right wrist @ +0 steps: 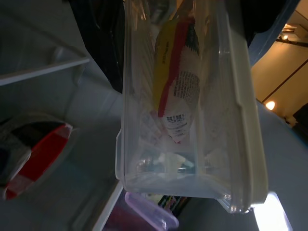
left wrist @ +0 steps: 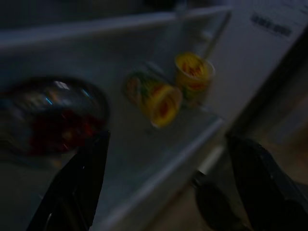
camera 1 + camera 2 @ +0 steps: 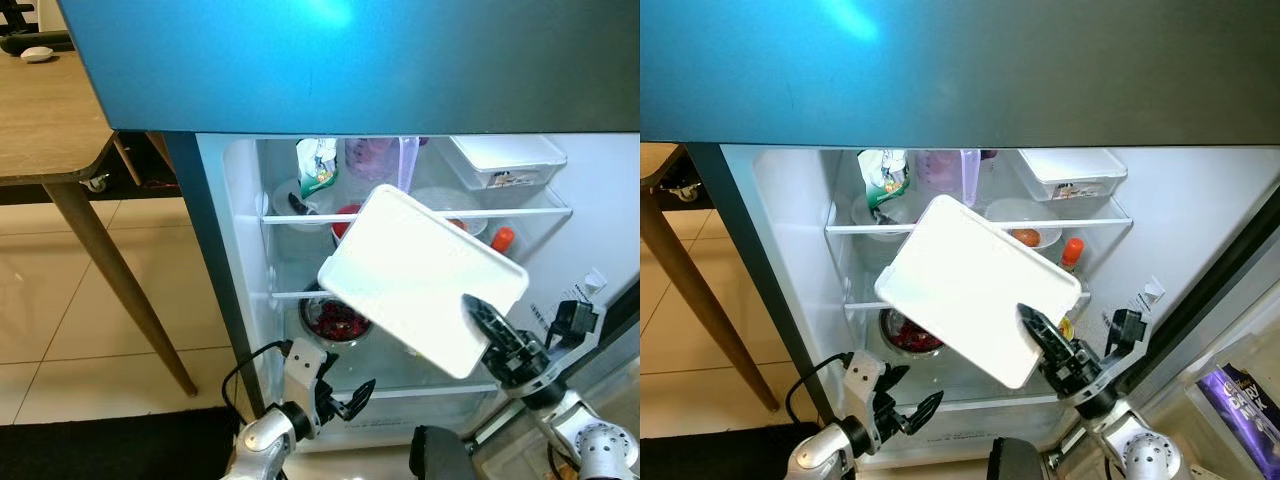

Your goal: Restocking fridge

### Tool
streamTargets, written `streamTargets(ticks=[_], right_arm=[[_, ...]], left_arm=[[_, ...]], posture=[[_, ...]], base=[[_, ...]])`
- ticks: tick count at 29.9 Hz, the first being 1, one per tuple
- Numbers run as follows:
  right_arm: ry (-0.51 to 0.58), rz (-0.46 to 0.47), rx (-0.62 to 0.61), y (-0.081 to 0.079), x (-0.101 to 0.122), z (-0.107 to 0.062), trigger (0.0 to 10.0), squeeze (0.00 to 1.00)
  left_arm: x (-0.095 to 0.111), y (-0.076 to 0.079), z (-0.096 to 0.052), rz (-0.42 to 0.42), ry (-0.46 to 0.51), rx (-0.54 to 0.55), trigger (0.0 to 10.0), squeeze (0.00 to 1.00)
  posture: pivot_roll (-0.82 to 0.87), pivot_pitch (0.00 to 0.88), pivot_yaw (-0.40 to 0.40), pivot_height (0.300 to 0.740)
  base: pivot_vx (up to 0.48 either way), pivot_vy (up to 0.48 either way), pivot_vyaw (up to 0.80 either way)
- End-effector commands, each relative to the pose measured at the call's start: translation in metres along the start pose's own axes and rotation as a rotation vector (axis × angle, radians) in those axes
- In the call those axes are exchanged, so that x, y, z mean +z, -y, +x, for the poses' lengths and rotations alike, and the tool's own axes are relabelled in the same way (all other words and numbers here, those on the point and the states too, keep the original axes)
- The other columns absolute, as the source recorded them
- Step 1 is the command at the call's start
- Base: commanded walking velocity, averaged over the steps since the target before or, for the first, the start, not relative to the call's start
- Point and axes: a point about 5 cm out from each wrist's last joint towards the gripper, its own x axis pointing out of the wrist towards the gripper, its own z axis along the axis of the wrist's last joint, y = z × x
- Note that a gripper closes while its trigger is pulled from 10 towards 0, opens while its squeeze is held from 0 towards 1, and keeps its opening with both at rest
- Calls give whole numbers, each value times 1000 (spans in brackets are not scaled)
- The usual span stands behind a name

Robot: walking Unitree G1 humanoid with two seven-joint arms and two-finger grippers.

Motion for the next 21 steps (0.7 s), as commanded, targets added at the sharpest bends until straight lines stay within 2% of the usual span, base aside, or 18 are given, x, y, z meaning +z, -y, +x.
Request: streamTargets(ticks=[1, 5, 8, 10, 13, 17, 19, 21], right_arm=[[36, -15, 11, -2, 10, 0, 10000, 0], [61, -23, -16, 0, 15, -1, 10000, 0], [62, -24, -19, 0, 16, -1, 10000, 0], [78, -18, -11, -2, 18, 0, 10000, 0], [87, -17, -8, -2, 19, -1, 10000, 0], [156, -44, -36, -1, 32, 1, 10000, 0], [244, -67, -50, -1, 50, 3, 10000, 0], [244, -67, -50, -1, 50, 3, 10000, 0]], left_arm=[[17, 3, 10, 134, 70, 4, 10000, 0], [27, 7, 15, 200, 127, 23, 10000, 0], [30, 8, 16, 213, 142, 27, 10000, 0], [40, 10, 20, 232, 203, 50, 10000, 0], [46, 11, 23, 235, 237, 61, 10000, 0], [59, 11, 27, 259, 300, 81, 10000, 0], [64, 9, 28, 293, 321, 110, 10000, 0], [64, 9, 28, 293, 321, 110, 10000, 0]], posture=[[-96, 0, -71, 550], [-96, 0, -71, 550], [-96, 0, -71, 550], [-101, 0, -71, 550], [-101, 0, -71, 550], [-101, 0, -70, 550], [-101, 0, -69, 550], [-101, 0, -69, 550]], base=[[0, 0, 0], [0, 0, 0], [0, 0, 0], [0, 0, 0], [0, 0, 0], [0, 0, 0], [0, 0, 0], [0, 0, 0]])
